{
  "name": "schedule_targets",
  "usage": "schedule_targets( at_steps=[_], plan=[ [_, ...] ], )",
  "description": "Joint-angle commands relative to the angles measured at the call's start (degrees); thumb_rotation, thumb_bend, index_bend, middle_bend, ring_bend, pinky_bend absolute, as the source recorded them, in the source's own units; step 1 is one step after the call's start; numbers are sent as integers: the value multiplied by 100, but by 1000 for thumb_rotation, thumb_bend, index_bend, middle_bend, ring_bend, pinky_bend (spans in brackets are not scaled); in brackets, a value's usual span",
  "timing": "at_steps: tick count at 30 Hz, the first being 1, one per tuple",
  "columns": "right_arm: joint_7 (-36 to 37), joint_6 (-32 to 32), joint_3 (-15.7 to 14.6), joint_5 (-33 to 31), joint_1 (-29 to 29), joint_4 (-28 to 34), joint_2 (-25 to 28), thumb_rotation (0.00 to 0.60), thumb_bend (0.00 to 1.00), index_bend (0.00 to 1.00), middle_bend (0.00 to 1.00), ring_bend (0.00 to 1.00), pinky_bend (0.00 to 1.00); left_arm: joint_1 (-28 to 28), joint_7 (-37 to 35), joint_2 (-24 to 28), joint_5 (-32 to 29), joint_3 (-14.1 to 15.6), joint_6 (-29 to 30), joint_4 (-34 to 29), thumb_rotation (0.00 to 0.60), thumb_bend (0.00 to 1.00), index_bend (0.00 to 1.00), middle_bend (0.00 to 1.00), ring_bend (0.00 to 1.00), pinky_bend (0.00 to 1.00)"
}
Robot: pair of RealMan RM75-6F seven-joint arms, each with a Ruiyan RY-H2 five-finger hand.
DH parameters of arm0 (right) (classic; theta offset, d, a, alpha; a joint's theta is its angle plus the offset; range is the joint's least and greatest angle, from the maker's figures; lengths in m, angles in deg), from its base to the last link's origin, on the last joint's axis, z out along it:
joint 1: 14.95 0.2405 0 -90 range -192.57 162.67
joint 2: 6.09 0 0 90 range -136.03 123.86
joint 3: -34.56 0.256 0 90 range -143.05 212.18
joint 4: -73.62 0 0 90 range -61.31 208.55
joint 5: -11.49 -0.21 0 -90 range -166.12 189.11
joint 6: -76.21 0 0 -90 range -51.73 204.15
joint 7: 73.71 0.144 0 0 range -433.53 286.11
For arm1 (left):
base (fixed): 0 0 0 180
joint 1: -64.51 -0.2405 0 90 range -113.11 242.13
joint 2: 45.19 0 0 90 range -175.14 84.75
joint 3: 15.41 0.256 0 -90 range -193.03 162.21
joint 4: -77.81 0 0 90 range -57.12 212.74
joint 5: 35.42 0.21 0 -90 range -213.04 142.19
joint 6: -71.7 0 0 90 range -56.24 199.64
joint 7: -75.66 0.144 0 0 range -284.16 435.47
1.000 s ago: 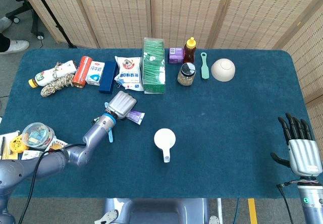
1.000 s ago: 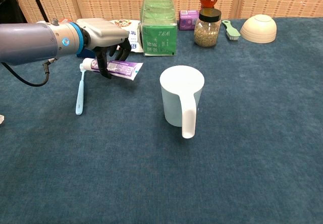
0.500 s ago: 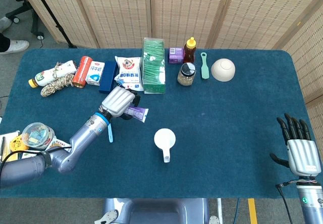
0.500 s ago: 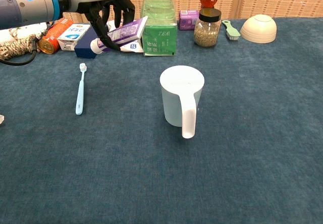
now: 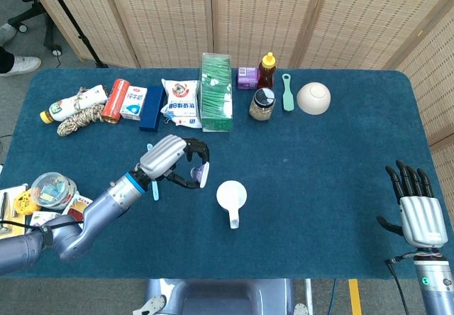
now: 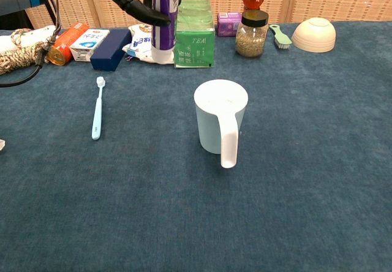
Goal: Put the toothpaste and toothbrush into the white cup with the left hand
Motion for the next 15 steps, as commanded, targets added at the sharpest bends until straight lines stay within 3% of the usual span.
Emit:
schedule_targets(
  at_steps=[1, 15],
  plan=[
    [-7, 3, -3, 4, 2, 1, -1, 600, 0, 0, 0, 0, 0, -47, -356, -130, 227, 131, 151, -27, 600, 288, 557, 499, 418, 520],
    [26, 30, -3, -7, 9, -7, 5, 600, 0, 0, 0, 0, 0, 250, -627, -1078, 13, 93, -24, 379, 600, 280, 553, 482, 390, 451]
  ],
)
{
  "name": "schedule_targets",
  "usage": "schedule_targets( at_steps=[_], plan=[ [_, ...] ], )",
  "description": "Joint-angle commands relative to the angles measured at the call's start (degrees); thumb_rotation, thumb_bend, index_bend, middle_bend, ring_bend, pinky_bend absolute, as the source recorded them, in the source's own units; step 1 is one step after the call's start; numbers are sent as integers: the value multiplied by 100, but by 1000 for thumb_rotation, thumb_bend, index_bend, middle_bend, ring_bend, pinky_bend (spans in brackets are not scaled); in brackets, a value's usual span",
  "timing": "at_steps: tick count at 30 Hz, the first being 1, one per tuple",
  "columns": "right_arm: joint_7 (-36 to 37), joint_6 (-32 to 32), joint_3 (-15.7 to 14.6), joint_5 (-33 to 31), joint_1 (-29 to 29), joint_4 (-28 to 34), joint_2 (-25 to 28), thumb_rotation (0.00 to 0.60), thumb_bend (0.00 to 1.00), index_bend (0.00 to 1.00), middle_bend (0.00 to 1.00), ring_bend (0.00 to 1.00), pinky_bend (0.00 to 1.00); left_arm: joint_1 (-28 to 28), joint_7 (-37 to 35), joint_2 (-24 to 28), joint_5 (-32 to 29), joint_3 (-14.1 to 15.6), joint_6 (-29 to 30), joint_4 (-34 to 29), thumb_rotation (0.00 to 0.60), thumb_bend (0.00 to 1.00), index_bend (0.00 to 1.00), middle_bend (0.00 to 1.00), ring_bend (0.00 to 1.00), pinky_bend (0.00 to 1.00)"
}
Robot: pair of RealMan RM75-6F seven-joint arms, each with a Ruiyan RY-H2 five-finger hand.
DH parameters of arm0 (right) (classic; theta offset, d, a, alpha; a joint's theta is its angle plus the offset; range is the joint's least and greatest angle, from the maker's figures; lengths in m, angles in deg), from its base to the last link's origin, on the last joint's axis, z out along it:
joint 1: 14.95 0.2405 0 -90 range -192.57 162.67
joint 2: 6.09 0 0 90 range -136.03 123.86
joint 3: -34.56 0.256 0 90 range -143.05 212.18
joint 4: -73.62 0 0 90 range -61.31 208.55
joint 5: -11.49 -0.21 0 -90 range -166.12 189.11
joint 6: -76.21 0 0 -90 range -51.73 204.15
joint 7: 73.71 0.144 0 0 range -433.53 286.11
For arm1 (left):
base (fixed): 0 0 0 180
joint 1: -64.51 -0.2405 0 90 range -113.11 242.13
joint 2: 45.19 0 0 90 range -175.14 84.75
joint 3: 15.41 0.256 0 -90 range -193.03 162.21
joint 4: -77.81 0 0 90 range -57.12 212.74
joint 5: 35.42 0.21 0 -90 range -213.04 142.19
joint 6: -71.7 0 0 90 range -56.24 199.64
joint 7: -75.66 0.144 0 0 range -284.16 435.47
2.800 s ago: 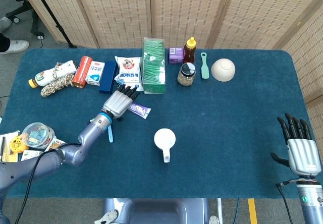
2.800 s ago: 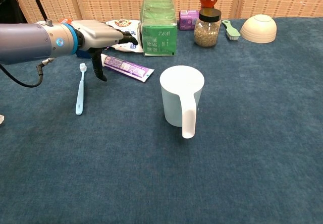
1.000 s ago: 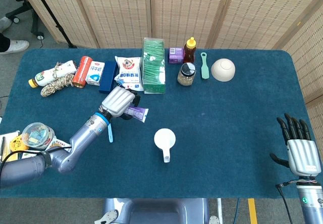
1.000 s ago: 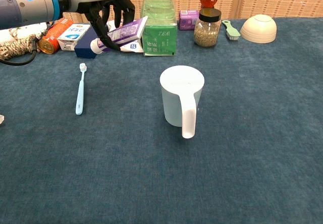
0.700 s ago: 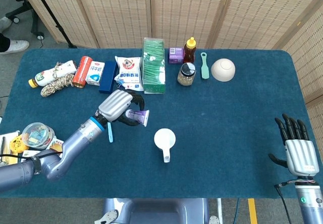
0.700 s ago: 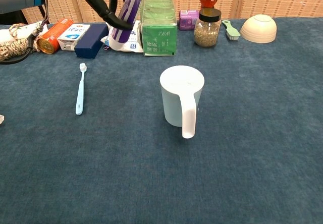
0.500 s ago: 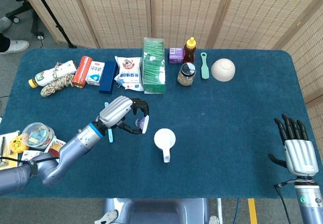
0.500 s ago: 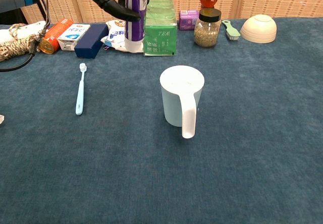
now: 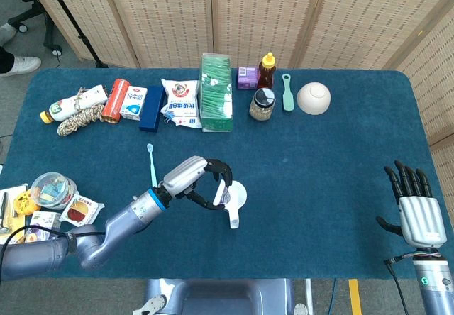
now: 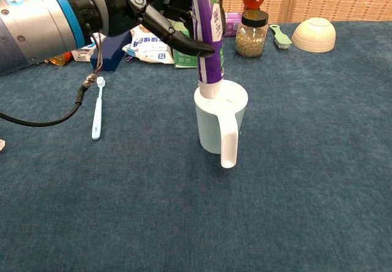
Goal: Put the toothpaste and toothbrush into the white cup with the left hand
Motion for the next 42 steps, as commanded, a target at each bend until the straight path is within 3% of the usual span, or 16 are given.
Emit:
schedule_targets(
  at_steps=[1, 14, 19, 22, 24, 27, 30, 42],
  plan=[
    [10, 4, 4, -8, 0, -5, 4, 600, 0, 0, 0, 0, 0, 87, -85, -141, -61, -47, -58, 87, 600, 280, 553, 482, 390, 451],
    [115, 41, 9, -25, 9, -26, 34, 600, 0, 0, 0, 0, 0, 258, 394, -779, -409, -138, -184, 773, 600, 280, 548, 476, 381, 426],
    [122, 48, 7, -28, 10, -23, 37, 600, 0, 0, 0, 0, 0, 310, 457, -956, -440, -116, -252, 960, 600, 277, 524, 428, 331, 413],
    [134, 56, 12, -45, 10, -28, 42, 600, 0, 0, 0, 0, 0, 329, 447, -988, -391, -71, -280, 1007, 600, 277, 408, 255, 165, 335],
    [146, 69, 11, -53, 13, -30, 48, 600, 0, 0, 0, 0, 0, 322, 498, -1026, -390, -75, -241, 1063, 600, 277, 271, 118, 57, 269],
    [153, 76, 2, -41, 14, -23, 59, 600, 0, 0, 0, 0, 0, 299, 596, -1054, -403, -81, -184, 1112, 600, 277, 124, 21, 5, 242],
    [150, 45, -7, -2, 6, 0, 69, 600, 0, 0, 0, 0, 0, 252, 609, -1032, -355, -56, -91, 1084, 600, 277, 61, 1, 0, 240],
    [136, 3, -21, 37, -13, 43, 82, 600, 0, 0, 0, 0, 0, -111, 1086, -262, 135, 178, 542, 893, 600, 277, 55, 0, 0, 238]
  ],
)
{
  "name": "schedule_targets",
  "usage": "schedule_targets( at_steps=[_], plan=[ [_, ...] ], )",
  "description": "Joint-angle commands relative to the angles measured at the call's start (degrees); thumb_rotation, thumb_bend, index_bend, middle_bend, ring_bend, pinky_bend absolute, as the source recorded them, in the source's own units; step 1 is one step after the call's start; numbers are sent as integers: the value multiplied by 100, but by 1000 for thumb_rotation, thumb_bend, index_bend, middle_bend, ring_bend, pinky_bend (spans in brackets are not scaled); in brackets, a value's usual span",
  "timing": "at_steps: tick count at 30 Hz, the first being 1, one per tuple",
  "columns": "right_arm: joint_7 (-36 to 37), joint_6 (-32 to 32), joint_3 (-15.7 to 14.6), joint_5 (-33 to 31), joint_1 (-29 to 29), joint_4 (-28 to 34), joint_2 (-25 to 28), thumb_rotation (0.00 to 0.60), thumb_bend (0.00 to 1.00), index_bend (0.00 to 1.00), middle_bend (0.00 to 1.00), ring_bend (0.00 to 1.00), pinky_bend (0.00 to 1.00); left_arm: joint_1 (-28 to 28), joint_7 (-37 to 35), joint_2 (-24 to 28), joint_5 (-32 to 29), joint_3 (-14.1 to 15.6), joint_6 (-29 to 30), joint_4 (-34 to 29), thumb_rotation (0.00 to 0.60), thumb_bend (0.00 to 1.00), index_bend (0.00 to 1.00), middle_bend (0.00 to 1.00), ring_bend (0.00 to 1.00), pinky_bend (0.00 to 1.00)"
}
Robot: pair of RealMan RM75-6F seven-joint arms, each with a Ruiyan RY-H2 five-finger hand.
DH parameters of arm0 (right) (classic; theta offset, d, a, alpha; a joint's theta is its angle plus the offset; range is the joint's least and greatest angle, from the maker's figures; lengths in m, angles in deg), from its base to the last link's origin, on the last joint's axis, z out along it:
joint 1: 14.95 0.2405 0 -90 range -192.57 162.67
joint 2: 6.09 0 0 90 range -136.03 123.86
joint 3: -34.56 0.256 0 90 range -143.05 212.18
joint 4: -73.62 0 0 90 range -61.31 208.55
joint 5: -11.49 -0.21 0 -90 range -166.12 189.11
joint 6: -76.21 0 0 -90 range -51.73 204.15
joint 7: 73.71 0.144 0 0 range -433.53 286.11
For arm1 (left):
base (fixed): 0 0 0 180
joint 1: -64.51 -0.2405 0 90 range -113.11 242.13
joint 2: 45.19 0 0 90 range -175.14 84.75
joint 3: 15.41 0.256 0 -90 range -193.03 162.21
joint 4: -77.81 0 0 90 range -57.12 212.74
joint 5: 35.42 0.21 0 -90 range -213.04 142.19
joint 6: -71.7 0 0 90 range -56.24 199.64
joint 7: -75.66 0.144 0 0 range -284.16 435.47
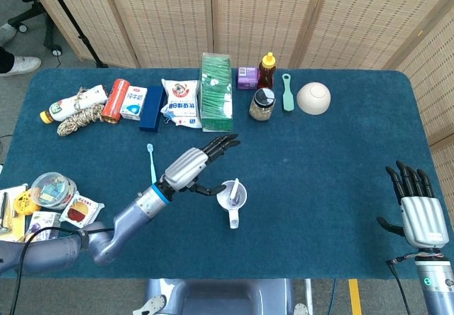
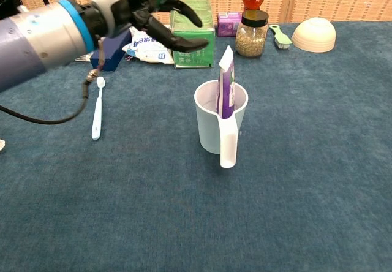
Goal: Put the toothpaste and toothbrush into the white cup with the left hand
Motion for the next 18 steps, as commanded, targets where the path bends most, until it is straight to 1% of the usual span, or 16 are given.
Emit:
schedule_targets(
  at_steps=[1, 4, 5, 10, 12, 15, 18],
  plan=[
    [0, -1, -3, 5, 0, 9, 0, 600, 0, 0, 0, 0, 0, -100, 237, 226, 100, 115, 65, 56, 600, 277, 55, 0, 0, 238],
    [-8, -11, -8, 20, -4, 26, 5, 600, 0, 0, 0, 0, 0, -166, 502, 441, 176, 234, 67, 227, 600, 277, 59, 0, 0, 238],
    [-15, -10, -11, 27, -3, 31, 4, 600, 0, 0, 0, 0, 0, -207, 748, 555, 242, 350, 36, 427, 600, 277, 66, 0, 0, 238],
    [-63, 37, -17, 7, 15, 37, -17, 600, 0, 0, 0, 0, 0, -263, 1245, 821, 488, 770, -207, 870, 600, 278, 107, 0, 0, 238],
    [-90, 52, -17, -1, 24, 38, -28, 600, 0, 0, 0, 0, 0, -280, 1532, 860, 615, 911, -243, 1044, 600, 278, 133, 0, 0, 238],
    [-132, 75, -22, -9, 34, 45, -43, 600, 0, 0, 0, 0, 0, -356, 1959, 839, 840, 1110, -144, 1338, 600, 279, 172, 0, 0, 238],
    [-153, 83, -21, -23, 36, 46, -48, 600, 0, 0, 0, 0, 0, -443, 1993, 816, 969, 1254, -30, 1521, 600, 281, 190, 0, 0, 238]
  ],
)
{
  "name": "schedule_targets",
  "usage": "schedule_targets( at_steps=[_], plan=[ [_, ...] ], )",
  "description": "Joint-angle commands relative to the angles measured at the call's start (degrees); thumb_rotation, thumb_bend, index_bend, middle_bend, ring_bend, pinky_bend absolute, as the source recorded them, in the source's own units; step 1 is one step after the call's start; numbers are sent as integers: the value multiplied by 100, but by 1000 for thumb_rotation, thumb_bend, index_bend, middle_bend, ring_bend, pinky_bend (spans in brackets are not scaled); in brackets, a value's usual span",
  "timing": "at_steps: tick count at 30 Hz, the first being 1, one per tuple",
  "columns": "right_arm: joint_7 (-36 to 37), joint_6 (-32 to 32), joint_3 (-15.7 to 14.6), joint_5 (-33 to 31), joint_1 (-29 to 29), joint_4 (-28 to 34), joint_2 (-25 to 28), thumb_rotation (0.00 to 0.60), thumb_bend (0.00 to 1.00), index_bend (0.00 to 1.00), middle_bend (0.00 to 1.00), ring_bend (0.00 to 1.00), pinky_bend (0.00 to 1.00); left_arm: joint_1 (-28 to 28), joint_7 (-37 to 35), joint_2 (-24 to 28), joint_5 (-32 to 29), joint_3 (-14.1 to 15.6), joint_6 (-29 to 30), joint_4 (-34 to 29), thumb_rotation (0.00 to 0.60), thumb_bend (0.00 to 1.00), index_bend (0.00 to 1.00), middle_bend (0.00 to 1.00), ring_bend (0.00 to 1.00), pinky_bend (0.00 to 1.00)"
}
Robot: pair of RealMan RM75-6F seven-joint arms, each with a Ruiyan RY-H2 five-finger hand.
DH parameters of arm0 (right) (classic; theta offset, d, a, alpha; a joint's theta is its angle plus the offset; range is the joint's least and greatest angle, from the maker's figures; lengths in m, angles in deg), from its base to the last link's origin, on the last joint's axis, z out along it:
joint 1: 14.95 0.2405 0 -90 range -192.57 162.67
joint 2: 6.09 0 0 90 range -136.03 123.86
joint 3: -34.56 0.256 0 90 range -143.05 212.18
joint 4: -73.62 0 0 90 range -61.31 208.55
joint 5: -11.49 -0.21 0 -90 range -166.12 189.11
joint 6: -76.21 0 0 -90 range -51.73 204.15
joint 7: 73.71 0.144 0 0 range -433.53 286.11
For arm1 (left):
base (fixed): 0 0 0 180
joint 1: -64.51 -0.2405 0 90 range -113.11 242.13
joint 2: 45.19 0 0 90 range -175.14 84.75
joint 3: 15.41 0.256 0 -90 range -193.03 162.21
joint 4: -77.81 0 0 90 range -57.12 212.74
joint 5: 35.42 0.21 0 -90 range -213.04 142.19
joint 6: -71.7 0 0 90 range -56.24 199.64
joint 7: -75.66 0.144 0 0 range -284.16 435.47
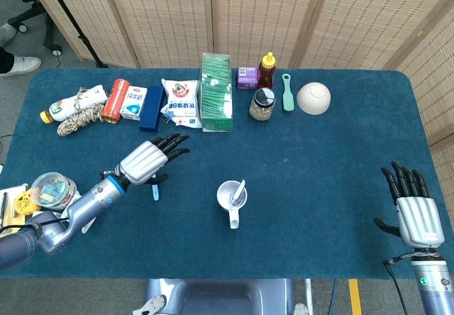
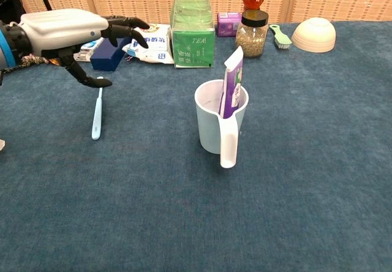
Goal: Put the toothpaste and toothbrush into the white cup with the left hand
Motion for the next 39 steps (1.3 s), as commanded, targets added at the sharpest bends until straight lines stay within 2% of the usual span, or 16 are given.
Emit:
schedule_targets(
  at_steps=[1, 7, 10, 25, 39],
  plan=[
    [-3, 2, 3, -11, -1, 1, -1, 600, 0, 0, 0, 0, 0, -133, 71, -4, 212, 223, 144, 282, 600, 283, 193, 0, 0, 238],
    [2, -13, 28, -60, -11, -7, 9, 600, 0, 0, 0, 0, 0, -327, 123, 16, 412, 423, 459, 505, 600, 296, 209, 0, 0, 233],
    [19, -10, 29, -49, -4, -6, 7, 600, 0, 0, 0, 0, 0, -410, 331, 7, 498, 576, 429, 656, 600, 296, 220, 0, 0, 204],
    [63, -77, 45, -46, -34, 29, 44, 600, 0, 0, 0, 0, 0, -437, 582, -491, 674, 714, 382, 1090, 600, 297, 248, 0, 0, 185],
    [77, -73, 63, -80, -36, 21, 50, 600, 0, 0, 0, 0, 0, -476, 639, -765, 703, 814, 319, 1451, 600, 304, 319, 0, 0, 185]
  ],
)
